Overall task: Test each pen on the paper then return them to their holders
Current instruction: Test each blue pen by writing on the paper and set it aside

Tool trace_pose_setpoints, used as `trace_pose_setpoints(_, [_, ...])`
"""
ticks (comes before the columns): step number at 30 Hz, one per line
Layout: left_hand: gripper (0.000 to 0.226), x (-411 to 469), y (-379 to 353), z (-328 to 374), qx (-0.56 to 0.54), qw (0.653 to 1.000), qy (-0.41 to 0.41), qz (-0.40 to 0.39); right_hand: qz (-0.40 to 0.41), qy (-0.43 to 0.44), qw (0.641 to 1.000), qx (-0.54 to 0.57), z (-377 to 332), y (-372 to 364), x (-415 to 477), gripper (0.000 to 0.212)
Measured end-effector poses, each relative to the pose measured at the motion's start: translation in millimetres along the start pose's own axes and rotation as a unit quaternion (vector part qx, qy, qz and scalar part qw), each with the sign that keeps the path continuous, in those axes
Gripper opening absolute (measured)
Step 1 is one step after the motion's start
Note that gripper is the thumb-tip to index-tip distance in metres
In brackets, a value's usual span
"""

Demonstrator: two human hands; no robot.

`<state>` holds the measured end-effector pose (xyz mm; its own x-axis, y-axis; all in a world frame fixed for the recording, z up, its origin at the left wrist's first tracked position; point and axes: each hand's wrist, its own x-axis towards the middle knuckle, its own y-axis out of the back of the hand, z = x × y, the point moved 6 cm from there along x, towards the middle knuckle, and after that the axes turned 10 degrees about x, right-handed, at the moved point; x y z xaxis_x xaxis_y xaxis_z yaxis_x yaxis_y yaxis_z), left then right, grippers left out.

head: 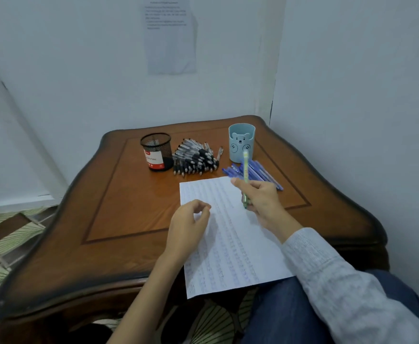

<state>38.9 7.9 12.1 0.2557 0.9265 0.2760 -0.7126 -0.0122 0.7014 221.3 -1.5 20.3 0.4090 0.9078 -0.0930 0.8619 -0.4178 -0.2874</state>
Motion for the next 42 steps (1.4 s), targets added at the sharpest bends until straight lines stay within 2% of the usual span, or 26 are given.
trace_pose_setpoints(3, [0.015, 2.7, -4.8, -1.7, -0.001, 1.000, -0.003, -0.009, -0.020, -0.054, 0.998, 0.007, 11.3, -3.1, 8.6, 0.038])
trace_pose_setpoints(5, [0.015, 7.2, -9.0, -2.8, 0.006, 1.000, -0.014, -0.013, -0.026, -0.061, 0.998, -0.001, 14.9, -4.3, 13.7, 0.034])
trace_pose_setpoints(11, [0.008, 16.5, -21.0, 0.9, 0.072, 0.993, -0.094, -0.029, -0.047, 0.016, 0.991, -0.126, 17.7, -2.7, 29.0, 0.038])
trace_pose_setpoints(17, [0.010, 14.8, -22.0, 0.2, 0.097, 0.990, -0.105, -0.009, 0.023, 0.116, 0.977, -0.177, 15.2, -3.7, 36.7, 0.055])
trace_pose_setpoints(20, [0.010, 15.3, -23.5, -1.2, 0.100, 0.990, -0.103, -0.009, -0.001, 0.151, 0.963, -0.223, 17.9, -8.8, 35.6, 0.055])
trace_pose_setpoints(26, [0.009, 15.7, -23.8, -2.3, 0.094, 0.991, -0.098, -0.010, -0.028, 0.159, 0.963, -0.217, 21.5, -8.2, 36.7, 0.040])
trace_pose_setpoints(32, [0.008, 15.8, -24.0, -2.1, 0.094, 0.991, -0.099, -0.010, -0.032, 0.154, 0.967, -0.199, 23.3, -7.4, 39.1, 0.038])
trace_pose_setpoints(42, [0.009, 15.3, -23.5, -2.1, 0.096, 0.990, -0.100, -0.009, -0.059, 0.157, 0.957, -0.238, 27.5, -12.4, 41.3, 0.036])
